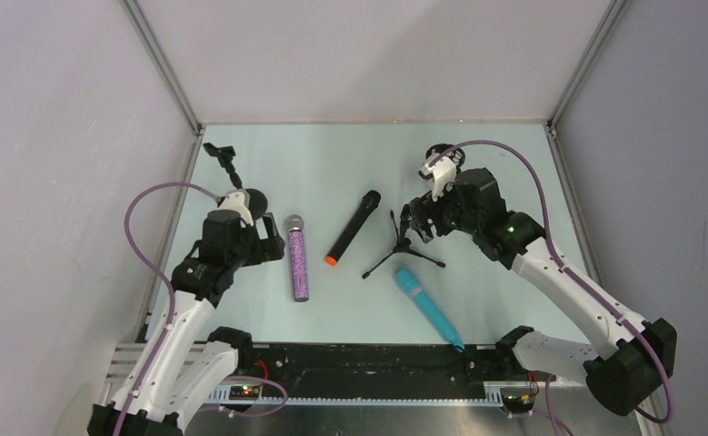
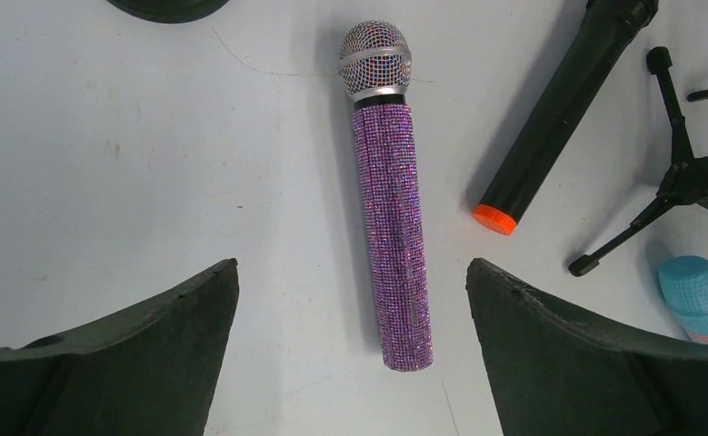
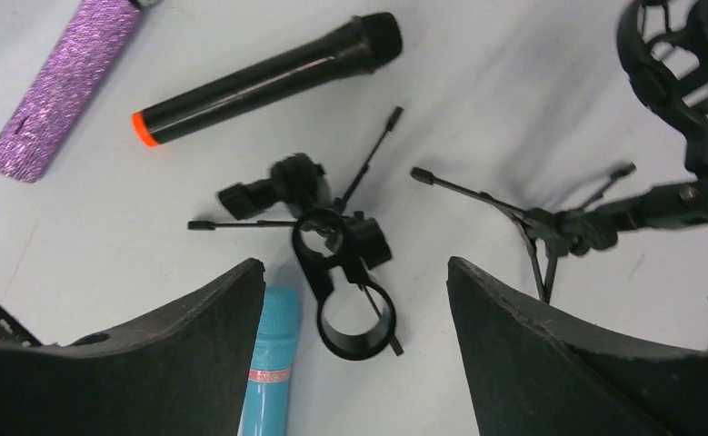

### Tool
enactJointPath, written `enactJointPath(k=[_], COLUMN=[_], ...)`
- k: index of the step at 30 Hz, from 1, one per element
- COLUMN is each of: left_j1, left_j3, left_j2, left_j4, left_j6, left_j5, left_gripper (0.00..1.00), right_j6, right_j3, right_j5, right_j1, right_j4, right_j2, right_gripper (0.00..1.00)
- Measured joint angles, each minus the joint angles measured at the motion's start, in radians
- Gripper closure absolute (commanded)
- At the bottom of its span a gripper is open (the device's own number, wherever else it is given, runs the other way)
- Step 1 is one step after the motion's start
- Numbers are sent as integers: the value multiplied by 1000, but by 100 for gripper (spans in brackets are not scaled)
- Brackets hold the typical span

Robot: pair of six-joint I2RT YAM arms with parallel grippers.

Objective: Attach the microphones to the stand

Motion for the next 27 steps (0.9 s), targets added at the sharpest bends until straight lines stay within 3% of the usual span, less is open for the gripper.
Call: enactJointPath(k=[7, 27], left_j1=[0, 0], left_j3=[0, 0], left_j2=[0, 1], left_j4=[0, 0], left_j6=[0, 0], left_j5=[0, 0], left_gripper=[2, 2], right_j6=[-104, -341], right_j3=[0, -1], right_j5=[-116, -129], right_j1=[34, 22], right_j4=[42, 79], right_j2=[4, 60], right_gripper=[24, 26])
